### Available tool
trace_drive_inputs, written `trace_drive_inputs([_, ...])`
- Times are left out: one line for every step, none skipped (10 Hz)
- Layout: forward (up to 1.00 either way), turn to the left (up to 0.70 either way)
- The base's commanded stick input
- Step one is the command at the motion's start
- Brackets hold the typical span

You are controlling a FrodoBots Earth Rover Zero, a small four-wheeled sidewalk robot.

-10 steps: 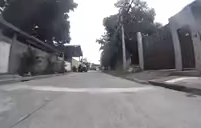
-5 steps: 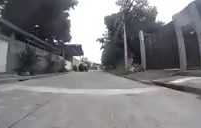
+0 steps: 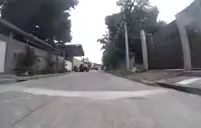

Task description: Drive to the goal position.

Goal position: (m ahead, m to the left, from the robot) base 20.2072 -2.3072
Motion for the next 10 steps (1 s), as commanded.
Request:
trace_drive_inputs([0.50, 0.00])
trace_drive_inputs([0.50, 0.00])
trace_drive_inputs([0.50, 0.00])
trace_drive_inputs([0.50, 0.00])
trace_drive_inputs([0.50, 0.00])
trace_drive_inputs([0.50, 0.00])
trace_drive_inputs([0.50, 0.00])
trace_drive_inputs([0.50, 0.00])
trace_drive_inputs([0.50, 0.00])
trace_drive_inputs([0.50, 0.00])
